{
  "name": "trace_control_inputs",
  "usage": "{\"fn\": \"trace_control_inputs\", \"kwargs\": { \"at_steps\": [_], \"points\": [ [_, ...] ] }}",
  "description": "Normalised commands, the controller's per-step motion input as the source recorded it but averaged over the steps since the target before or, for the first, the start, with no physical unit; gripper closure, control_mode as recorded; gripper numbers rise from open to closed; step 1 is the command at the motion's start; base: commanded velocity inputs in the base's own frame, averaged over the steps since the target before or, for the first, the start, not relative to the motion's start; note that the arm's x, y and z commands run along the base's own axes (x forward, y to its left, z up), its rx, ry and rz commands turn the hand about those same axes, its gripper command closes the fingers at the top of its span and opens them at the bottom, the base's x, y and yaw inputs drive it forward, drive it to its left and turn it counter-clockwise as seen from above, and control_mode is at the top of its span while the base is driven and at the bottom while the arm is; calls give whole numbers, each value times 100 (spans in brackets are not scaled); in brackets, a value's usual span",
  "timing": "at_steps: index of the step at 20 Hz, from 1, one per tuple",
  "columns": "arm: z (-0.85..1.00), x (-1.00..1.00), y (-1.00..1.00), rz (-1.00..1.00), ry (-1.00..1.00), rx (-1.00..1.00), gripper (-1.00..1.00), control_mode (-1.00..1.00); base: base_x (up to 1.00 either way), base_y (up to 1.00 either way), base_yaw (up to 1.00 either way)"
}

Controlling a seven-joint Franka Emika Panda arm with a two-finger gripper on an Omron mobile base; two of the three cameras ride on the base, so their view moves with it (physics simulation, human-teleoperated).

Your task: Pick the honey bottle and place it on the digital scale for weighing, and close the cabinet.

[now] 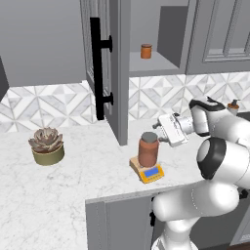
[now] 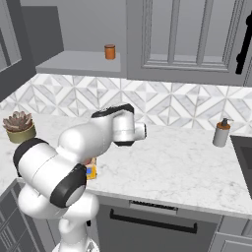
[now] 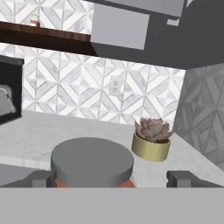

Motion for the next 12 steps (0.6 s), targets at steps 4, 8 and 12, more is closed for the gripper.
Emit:
{"fn": "trace_control_inputs", "kwargs": {
  "at_steps": [4,8,12],
  "points": [
    [0,0,-21,0,0,0,-100,-100,0,0,0],
    [0,0,-7,0,0,0,-100,-100,0,0,0],
    [10,-30,-26,0,-9,3,-100,-100,0,0,0]
  ]
}}
